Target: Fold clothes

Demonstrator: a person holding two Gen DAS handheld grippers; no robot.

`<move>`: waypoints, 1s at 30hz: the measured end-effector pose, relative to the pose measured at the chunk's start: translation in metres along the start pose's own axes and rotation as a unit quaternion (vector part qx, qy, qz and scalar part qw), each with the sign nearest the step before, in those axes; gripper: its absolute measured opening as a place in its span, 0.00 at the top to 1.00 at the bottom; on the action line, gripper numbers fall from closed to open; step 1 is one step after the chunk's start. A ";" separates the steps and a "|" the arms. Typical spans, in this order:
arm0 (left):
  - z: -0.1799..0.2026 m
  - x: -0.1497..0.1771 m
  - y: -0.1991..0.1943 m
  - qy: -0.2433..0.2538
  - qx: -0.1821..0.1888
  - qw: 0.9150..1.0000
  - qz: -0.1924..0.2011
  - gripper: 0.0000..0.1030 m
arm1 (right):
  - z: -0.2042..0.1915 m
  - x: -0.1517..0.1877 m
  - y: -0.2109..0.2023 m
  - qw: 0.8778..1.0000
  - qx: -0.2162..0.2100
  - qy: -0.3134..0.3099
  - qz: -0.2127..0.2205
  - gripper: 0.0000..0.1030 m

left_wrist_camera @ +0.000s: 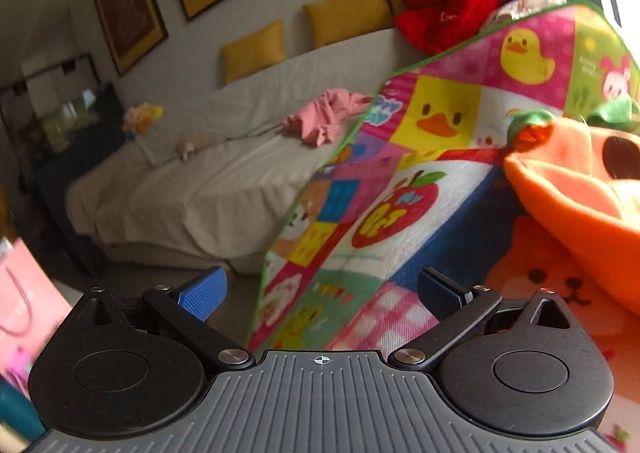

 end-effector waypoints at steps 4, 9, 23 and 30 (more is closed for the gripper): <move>0.022 -0.008 -0.049 -0.016 0.132 0.991 0.013 0.00 | 0.008 0.013 -0.007 1.000 -0.004 0.004 -0.012 0.00; 0.097 0.000 -0.105 0.057 0.270 0.959 0.061 0.00 | -0.003 0.015 -0.010 1.000 -0.019 -0.003 -0.011 0.00; 0.104 -0.011 -0.023 0.108 0.078 0.990 0.038 0.00 | 0.000 0.019 -0.010 0.999 -0.037 0.003 -0.014 0.00; 0.040 0.008 -0.081 0.129 0.064 0.988 0.051 0.00 | -0.015 0.009 -0.060 0.993 -0.112 -0.025 0.012 0.00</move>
Point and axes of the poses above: each gripper's, at about its wrist camera, not at the fingertips, and y roughly the way its jaws point, z to its right, x to its underside, the point moved 4 cm from there along y, roughly the way its jaws point, and after that the axes turned 9 degrees about z, right-handed, at the moved point
